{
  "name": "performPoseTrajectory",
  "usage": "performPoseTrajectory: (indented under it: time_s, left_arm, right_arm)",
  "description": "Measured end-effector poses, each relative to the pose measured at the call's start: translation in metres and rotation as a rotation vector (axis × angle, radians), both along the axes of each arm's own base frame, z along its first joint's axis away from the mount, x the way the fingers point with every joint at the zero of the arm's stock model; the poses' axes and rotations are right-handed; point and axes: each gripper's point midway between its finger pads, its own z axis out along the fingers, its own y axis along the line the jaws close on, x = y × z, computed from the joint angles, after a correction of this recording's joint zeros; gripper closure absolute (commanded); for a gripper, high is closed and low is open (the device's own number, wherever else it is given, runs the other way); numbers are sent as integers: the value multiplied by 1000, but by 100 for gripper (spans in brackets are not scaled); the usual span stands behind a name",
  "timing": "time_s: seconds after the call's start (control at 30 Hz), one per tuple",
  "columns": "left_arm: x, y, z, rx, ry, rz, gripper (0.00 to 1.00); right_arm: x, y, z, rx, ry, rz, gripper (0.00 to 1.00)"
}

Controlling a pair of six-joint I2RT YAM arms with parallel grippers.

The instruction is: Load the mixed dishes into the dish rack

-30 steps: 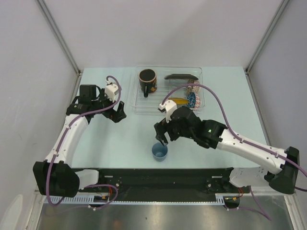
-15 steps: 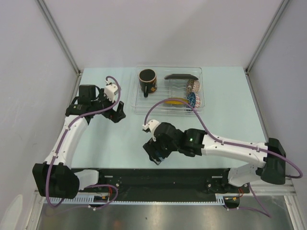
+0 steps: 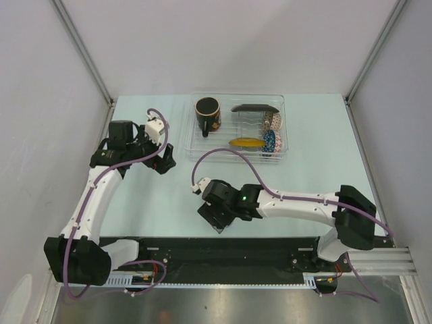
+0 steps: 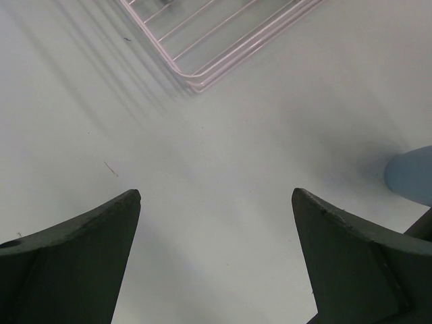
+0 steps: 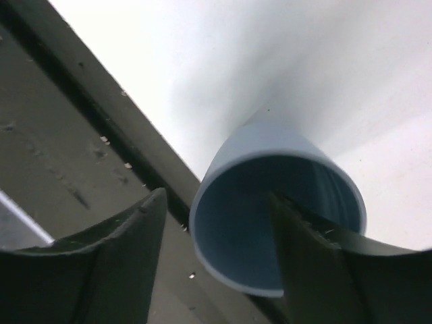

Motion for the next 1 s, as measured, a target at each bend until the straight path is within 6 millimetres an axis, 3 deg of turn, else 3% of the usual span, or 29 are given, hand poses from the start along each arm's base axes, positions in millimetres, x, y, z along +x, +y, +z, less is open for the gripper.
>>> performPoseTrajectory:
  time_s: [0.07, 0.17, 0.2, 0.43, 0.53, 0.6, 0.67, 0.73, 0.83, 0.9, 1.0]
  left_arm:
    - [-1, 1, -2, 3, 3, 4, 1]
    - [-2, 3, -6, 10, 12, 13, 0]
    - [-3, 3, -8, 10, 17, 18, 1]
    - [-5, 4, -2, 6, 2, 29, 0]
    - [-7, 2, 0, -9, 9, 36, 0]
    - [-8, 0, 4, -28, 17, 40, 0]
    - [-10, -6, 17, -89, 33, 41, 0]
    - [-9, -11, 44, -197, 46, 43, 0]
    - [-2, -17, 97, -370, 29, 30, 0]
    - [-5, -27, 130, -506, 40, -23, 0]
    - [-20, -48, 155, -693, 135, -125, 0]
  right_arm:
    - [2, 0, -10, -27, 0, 1, 53]
    - [4, 0, -24, -63, 6, 8, 78]
    - [4, 0, -27, -65, 19, 13, 98]
    - [23, -1, -22, -34, 61, -28, 100]
    - [30, -1, -10, -23, 50, -33, 100]
    - [39, 6, 18, 54, 42, -36, 100]
    - [51, 13, 61, 208, 42, -57, 100]
    - [69, 14, 124, 435, 32, -91, 100]
    - [91, -2, 222, 778, -41, -130, 100]
    - [82, -11, 294, 1041, -71, -77, 100]
    - [71, -14, 337, 1218, -56, 3, 100]
